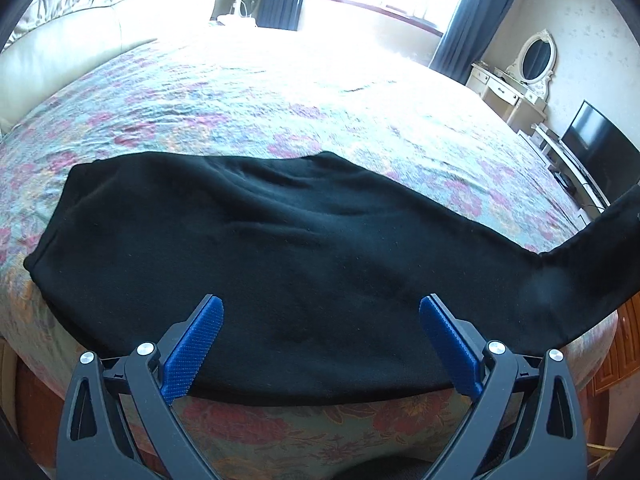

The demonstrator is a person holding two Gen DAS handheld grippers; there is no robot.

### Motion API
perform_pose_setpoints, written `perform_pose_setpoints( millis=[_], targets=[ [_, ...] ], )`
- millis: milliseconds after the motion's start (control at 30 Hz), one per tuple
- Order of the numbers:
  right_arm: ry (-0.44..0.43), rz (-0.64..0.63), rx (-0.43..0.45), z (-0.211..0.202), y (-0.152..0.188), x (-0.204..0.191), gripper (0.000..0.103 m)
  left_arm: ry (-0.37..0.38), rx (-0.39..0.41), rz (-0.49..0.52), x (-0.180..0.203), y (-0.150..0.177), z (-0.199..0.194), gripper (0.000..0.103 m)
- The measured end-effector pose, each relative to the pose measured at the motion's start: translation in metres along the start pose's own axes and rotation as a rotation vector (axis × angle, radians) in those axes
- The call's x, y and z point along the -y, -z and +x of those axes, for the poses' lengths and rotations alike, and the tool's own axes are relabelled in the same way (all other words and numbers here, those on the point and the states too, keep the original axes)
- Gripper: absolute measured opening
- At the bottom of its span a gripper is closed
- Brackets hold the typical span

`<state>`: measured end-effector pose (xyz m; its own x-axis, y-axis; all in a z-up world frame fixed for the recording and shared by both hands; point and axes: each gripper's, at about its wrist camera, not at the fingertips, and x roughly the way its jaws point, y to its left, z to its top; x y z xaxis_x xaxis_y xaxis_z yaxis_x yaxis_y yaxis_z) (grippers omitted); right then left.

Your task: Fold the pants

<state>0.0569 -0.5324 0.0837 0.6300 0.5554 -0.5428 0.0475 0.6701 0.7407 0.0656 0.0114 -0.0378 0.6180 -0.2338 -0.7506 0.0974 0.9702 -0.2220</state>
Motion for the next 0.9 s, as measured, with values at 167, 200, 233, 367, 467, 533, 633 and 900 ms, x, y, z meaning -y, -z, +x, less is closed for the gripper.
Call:
perform_pose_setpoints(
  millis=[167,200,233,367,467,533,633,900],
  targets=[
    [-0.028,-0.033,-0.039,0.049,0.012,-0.056,0.015,-0.048,0.027,0.013,-0.01,-0.013,-0.013,0.098],
    [-0.027,-0.041,-0.052,0.062,0.014,-0.064,0.015,-0.06,0.036,0.015,-0.013,-0.015,-0.015,0.098],
    [-0.023,-0.047,-0.063,0.076,0.019,-0.073,0.015,-0.072,0.045,0.015,-0.017,-0.016,-0.018,0.098],
    [0.026,-0.09,-0.12,0.136,0.041,-0.099,0.015,-0.074,0.061,-0.022,-0.028,-0.021,-0.023,0.098],
    [0.063,-0.108,-0.174,0.183,0.064,-0.107,0.015,-0.064,0.06,-0.06,-0.036,-0.02,-0.026,0.098],
    [0.091,-0.115,-0.206,0.211,0.079,-0.111,0.015,-0.06,0.062,-0.073,-0.04,-0.02,-0.028,0.098],
    [0.147,-0.151,-0.234,0.246,0.098,-0.115,0.015,-0.06,0.068,-0.082,-0.044,-0.024,-0.03,0.098],
    [0.301,-0.236,-0.261,0.297,0.131,-0.108,0.016,-0.059,0.061,-0.113,-0.052,-0.023,-0.028,0.098]
  ],
)
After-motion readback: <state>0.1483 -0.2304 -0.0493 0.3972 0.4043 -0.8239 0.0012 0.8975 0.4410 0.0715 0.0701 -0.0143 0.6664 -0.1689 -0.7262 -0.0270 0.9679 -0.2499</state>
